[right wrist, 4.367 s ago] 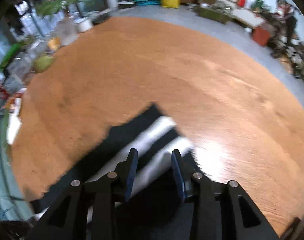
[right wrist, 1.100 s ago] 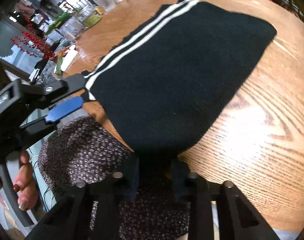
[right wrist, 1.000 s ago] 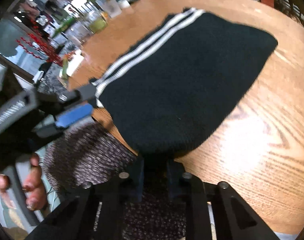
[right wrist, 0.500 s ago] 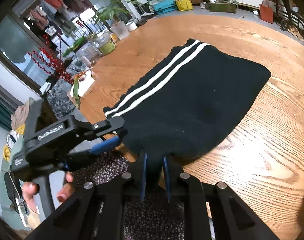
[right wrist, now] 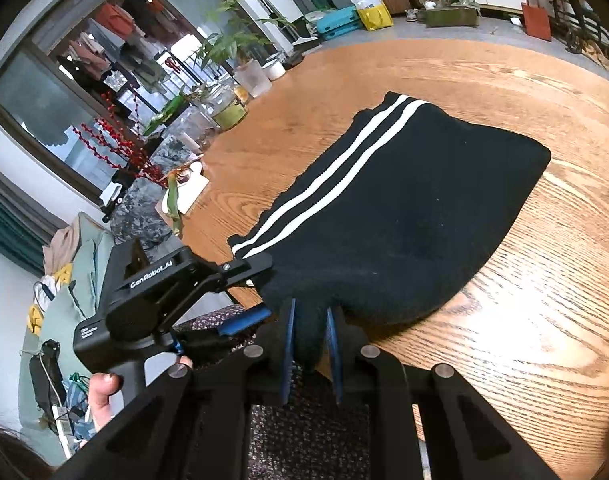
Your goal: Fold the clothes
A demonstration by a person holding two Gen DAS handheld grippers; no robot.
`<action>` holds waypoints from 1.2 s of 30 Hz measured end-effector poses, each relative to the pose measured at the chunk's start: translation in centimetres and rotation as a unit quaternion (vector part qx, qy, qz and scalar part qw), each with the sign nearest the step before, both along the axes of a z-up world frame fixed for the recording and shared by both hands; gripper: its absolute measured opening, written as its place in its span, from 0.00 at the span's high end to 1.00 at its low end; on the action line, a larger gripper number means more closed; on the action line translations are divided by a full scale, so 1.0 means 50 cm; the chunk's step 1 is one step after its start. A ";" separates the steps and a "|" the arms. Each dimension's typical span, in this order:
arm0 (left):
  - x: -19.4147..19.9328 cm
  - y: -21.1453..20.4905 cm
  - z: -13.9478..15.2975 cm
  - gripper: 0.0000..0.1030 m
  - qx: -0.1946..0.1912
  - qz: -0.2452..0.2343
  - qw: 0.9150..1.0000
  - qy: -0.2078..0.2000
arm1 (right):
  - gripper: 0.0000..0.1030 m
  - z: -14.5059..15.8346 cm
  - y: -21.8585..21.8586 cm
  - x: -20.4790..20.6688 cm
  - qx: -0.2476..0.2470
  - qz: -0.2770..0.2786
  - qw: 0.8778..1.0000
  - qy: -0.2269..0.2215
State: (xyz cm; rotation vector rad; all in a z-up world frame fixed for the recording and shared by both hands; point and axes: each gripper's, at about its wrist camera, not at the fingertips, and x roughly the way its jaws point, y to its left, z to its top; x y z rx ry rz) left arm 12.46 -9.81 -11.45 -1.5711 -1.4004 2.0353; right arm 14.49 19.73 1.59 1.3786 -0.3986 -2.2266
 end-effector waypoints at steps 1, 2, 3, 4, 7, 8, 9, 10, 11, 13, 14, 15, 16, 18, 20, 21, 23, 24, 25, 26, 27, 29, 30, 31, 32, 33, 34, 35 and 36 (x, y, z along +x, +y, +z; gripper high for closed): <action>-0.009 0.001 -0.002 0.35 -0.001 0.003 1.000 -0.001 | 0.83 0.001 0.001 0.000 -0.001 0.000 1.000 0.001; -0.018 0.004 -0.005 0.35 0.002 0.004 1.000 -0.004 | 0.83 0.001 0.002 0.001 -0.002 0.000 1.000 0.001; -0.025 0.007 -0.007 0.35 0.003 0.005 1.000 -0.007 | 0.83 0.002 0.003 0.002 -0.003 0.000 1.000 0.002; -0.031 0.012 -0.008 0.35 0.002 0.006 1.000 -0.010 | 0.83 0.002 0.004 0.003 -0.004 0.000 1.000 0.002; -0.029 0.012 -0.005 0.58 -0.020 0.046 0.998 -0.026 | 0.83 -0.001 0.008 0.003 -0.008 -0.002 1.000 0.000; -0.028 0.012 -0.003 0.76 -0.031 0.060 0.997 -0.031 | 0.83 -0.002 0.008 0.003 -0.008 -0.003 1.000 -0.001; -0.032 0.015 -0.001 0.84 -0.045 0.058 0.997 -0.030 | 0.83 -0.004 0.008 0.002 -0.007 -0.003 1.000 -0.003; -0.037 0.018 0.007 0.89 -0.056 0.053 0.997 -0.023 | 0.83 -0.006 0.009 0.003 -0.008 -0.002 1.000 -0.004; -0.039 0.019 0.015 0.91 -0.058 0.051 0.997 -0.015 | 0.83 -0.008 0.010 0.003 -0.009 -0.002 1.000 -0.006; -0.043 0.021 0.032 0.92 -0.062 0.046 0.997 -0.001 | 0.83 -0.011 0.012 0.004 -0.013 -0.002 1.000 -0.008; -0.045 0.022 0.038 0.92 -0.065 0.040 0.997 0.002 | 0.83 -0.012 0.014 0.004 -0.017 -0.003 1.000 -0.009; -0.045 0.023 0.043 0.92 -0.068 0.035 0.997 0.004 | 0.83 -0.013 0.016 0.005 -0.021 -0.004 1.000 -0.009; -0.044 0.022 0.044 0.92 -0.073 0.032 0.997 0.001 | 0.83 -0.013 0.019 0.005 -0.025 -0.005 1.000 -0.010; -0.040 0.020 0.033 0.92 -0.069 0.030 0.997 -0.017 | 0.84 -0.014 0.022 0.005 -0.029 -0.006 1.000 -0.011; -0.029 0.011 0.004 0.67 -0.036 0.041 0.997 -0.051 | 0.84 -0.015 0.023 0.005 -0.031 -0.006 0.999 -0.012; -0.022 0.006 -0.008 0.56 -0.020 0.048 0.996 -0.066 | 0.84 -0.015 0.022 0.006 -0.033 -0.005 0.999 -0.012; -0.004 -0.006 -0.019 0.34 0.007 0.068 0.995 -0.075 | 0.84 -0.011 0.017 0.005 -0.034 -0.004 0.999 -0.011; 0.000 -0.007 -0.013 0.34 0.004 0.066 0.995 -0.072 | 0.84 -0.008 0.015 0.005 -0.033 -0.003 0.999 -0.008; 0.004 -0.007 -0.006 0.32 0.000 0.065 0.996 -0.068 | 0.84 -0.005 0.014 0.005 -0.031 -0.002 0.999 -0.006; 0.008 -0.007 0.002 0.31 -0.010 0.066 0.996 -0.066 | 0.84 -0.003 0.014 0.004 -0.030 -0.002 1.000 -0.004; 0.012 -0.006 0.009 0.30 -0.016 0.068 0.996 -0.063 | 0.84 -0.002 0.013 0.004 -0.030 -0.001 1.000 -0.004; 0.016 -0.001 0.006 0.29 -0.003 0.075 0.995 -0.064 | 0.84 0.000 0.013 0.003 -0.030 0.000 1.000 -0.002; 0.015 0.005 -0.001 0.29 0.008 0.074 0.995 -0.070 | 0.84 0.000 0.014 0.003 -0.031 0.000 1.000 -0.002; 0.014 0.009 -0.007 0.29 0.016 0.073 0.994 -0.074 | 0.84 0.000 0.014 0.003 -0.031 0.000 1.000 -0.002; 0.013 0.009 -0.008 0.29 0.013 0.073 0.994 -0.074 | 0.84 0.001 0.016 0.004 -0.031 0.000 1.000 -0.002; 0.011 0.010 -0.008 0.29 0.010 0.074 0.995 -0.074 | 0.84 0.002 0.017 0.004 -0.031 0.000 1.000 -0.001; 0.010 0.011 -0.009 0.29 0.007 0.074 0.995 -0.074 | 0.84 0.004 0.018 0.002 -0.031 -0.001 1.000 0.000; 0.009 0.012 -0.009 0.29 0.004 0.074 0.995 -0.073 | 0.84 0.007 0.019 0.001 -0.031 -0.001 1.000 0.002; 0.008 0.012 -0.009 0.29 0.001 0.074 0.995 -0.073 | 0.84 0.011 0.020 0.000 -0.032 -0.001 0.999 0.006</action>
